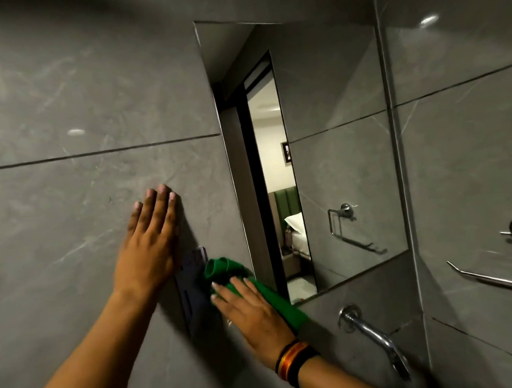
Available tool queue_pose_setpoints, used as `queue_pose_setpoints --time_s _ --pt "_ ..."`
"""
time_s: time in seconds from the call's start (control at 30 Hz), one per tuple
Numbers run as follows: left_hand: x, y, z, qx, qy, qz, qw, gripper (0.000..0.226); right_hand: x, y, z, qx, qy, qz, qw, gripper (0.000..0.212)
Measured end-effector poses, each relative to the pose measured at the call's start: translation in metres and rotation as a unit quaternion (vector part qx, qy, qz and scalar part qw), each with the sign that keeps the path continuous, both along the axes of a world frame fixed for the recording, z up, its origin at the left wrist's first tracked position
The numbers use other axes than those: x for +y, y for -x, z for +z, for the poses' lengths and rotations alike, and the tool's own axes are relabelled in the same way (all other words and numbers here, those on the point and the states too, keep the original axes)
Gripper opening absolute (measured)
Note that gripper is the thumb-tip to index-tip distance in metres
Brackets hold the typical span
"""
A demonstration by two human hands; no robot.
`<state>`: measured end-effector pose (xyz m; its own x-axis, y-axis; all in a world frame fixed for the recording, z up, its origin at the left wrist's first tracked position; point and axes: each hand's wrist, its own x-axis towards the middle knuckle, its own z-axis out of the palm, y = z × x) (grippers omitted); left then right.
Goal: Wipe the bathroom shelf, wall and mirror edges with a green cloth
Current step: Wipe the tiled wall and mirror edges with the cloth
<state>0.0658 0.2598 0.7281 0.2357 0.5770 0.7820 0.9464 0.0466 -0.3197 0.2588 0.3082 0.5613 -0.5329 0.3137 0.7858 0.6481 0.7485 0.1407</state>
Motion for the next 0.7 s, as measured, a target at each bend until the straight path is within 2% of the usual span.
queue_pose_setpoints --time_s 0.07,0.13,0.2,0.4,0.7 --pt "-0.021 -0.009 0.005 -0.041 0.068 0.003 0.997 0.068 -0.026 0.002 0.008 -0.019 0.043 0.033 0.998 0.064" --pt "-0.038 -0.016 -0.006 -0.070 0.094 -0.004 0.993 0.065 -0.049 0.010 0.013 -0.058 0.034 0.034 0.997 0.056" --pt "-0.059 -0.017 -0.037 -0.096 0.118 0.015 0.988 0.064 -0.074 0.025 0.019 -0.095 0.031 0.045 0.994 0.049" --pt "-0.125 0.012 -0.140 -0.207 0.200 0.078 0.955 0.066 -0.134 0.058 0.012 -0.222 0.081 0.031 0.971 0.053" --pt "-0.168 0.038 -0.199 -0.205 0.307 0.149 0.917 0.063 -0.143 0.081 -0.038 -0.181 0.239 0.016 0.954 0.066"
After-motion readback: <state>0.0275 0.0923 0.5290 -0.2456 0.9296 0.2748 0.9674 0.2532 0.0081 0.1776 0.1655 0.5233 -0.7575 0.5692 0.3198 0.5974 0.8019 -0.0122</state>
